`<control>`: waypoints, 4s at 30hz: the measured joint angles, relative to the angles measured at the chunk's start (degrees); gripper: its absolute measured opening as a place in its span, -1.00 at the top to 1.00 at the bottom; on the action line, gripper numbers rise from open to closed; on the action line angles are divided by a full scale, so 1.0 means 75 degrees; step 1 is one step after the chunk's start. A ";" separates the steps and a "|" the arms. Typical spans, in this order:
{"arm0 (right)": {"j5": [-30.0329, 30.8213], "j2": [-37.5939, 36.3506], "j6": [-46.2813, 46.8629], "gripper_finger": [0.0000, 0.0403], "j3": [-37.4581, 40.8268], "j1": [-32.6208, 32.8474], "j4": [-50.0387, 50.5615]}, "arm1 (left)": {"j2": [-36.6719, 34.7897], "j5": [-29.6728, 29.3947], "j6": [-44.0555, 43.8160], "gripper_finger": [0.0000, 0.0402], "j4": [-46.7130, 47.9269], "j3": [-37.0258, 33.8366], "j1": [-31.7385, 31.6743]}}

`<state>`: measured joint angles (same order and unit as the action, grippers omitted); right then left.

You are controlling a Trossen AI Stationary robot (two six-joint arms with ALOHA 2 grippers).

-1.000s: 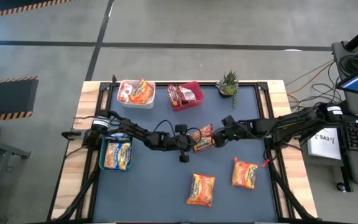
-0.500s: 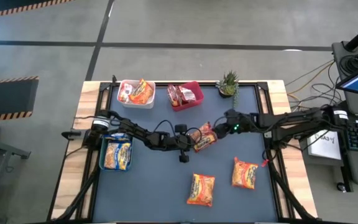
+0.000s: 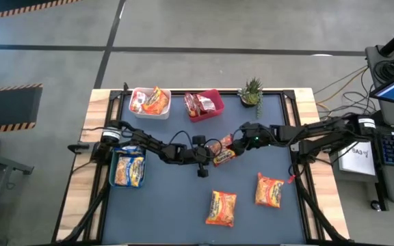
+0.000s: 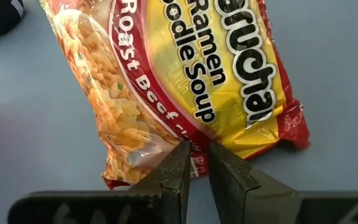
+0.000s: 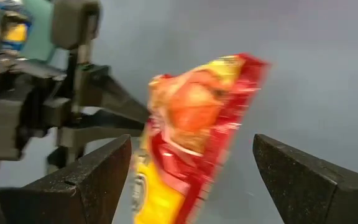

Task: Sort Maruchan noodles
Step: Put the red noodle pack into the red bin

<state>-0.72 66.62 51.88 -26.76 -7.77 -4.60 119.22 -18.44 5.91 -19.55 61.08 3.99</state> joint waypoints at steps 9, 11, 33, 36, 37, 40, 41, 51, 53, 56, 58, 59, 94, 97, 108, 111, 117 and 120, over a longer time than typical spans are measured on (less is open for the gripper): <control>-0.0576 0.1073 0.0045 -0.61 -0.0027 0.0000 -0.0907 | 0.0000 -0.0001 0.0000 0.81 -0.0017 -0.0003 -0.0012; -0.0576 0.1169 0.0029 -0.61 -0.0050 0.0000 -0.0905 | 0.0000 0.0000 0.0000 0.81 -0.0020 -0.0006 -0.0012; -0.0772 0.1148 0.0020 0.30 -0.0166 0.0000 -0.0946 | 0.0000 -0.0079 0.0000 0.81 -0.0230 -0.0006 -0.0006; -0.0761 0.1037 -0.0018 0.31 -0.0166 0.0000 -0.0914 | -0.0012 -0.0082 0.0000 0.81 -0.0222 -0.0006 -0.0006; -0.0747 0.0990 -0.0035 0.31 -0.0166 0.0000 -0.0901 | -0.0043 -0.0082 0.0000 0.81 -0.0151 -0.0006 -0.0003; -0.0701 0.0849 -0.0061 0.31 -0.0166 0.0000 -0.0863 | -0.0273 -0.0089 0.0114 0.81 0.0219 -0.0015 0.0006; -0.0698 0.0802 -0.0061 0.31 -0.0166 -0.0002 -0.0863 | -0.0388 -0.0097 0.0170 0.81 0.0365 -0.0015 0.0006; -0.0488 0.0695 -0.0352 0.34 -0.0549 0.0000 -0.0626 | -0.1941 -0.0962 0.0579 0.81 0.2470 -0.0027 0.0012; -0.0487 0.0698 -0.0479 0.34 -0.0687 0.0000 -0.0577 | -0.2319 -0.0963 0.0607 0.81 0.2790 -0.0077 0.0019; -0.0483 0.0689 -0.0704 0.34 -0.1007 -0.0020 -0.0393 | -0.3017 -0.0959 0.0750 0.81 0.2976 -0.0337 0.0045; -0.0424 0.0675 -0.0884 0.34 -0.1298 -0.0032 -0.0008 | -0.3539 -0.0959 0.0836 0.81 0.2931 -0.0643 0.0061; -0.0300 0.0675 -0.0983 0.34 -0.1477 -0.0035 0.0261 | -0.3831 -0.0959 0.0858 0.81 0.2931 -0.0818 0.0061; 0.0226 0.5114 -0.5012 0.34 -1.0215 -0.3654 0.8042 | -0.5965 -0.2876 0.1810 0.81 -0.0651 -0.3351 -0.0017; 0.0223 0.5569 -0.5125 0.34 -1.0758 -0.3721 0.8326 | -0.5965 -0.2885 0.1833 0.81 -0.0650 -0.3351 -0.0017; 0.0235 0.6555 -0.5199 0.34 -1.1879 -0.3770 0.9085 | -0.5965 -0.2885 0.1813 0.81 -0.0454 -0.3366 -0.0017; 0.0243 0.6642 -0.5169 0.34 -1.1835 -0.3771 0.9092 | -0.5965 -0.2885 0.1773 0.81 -0.0389 -0.3366 -0.0015; 0.0283 0.6761 -0.5042 0.34 -1.1793 -0.3768 0.9033 | -0.5965 -0.2885 0.1746 0.81 -0.0370 -0.3366 -0.0012; 0.0290 0.6877 -0.4997 0.34 -1.1777 -0.3768 0.8953 | -0.5965 -0.2885 0.1746 0.81 -0.0366 -0.3366 -0.0012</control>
<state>1.45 118.20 14.40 -115.09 -36.03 62.55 74.48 -40.07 19.00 -22.30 35.83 3.90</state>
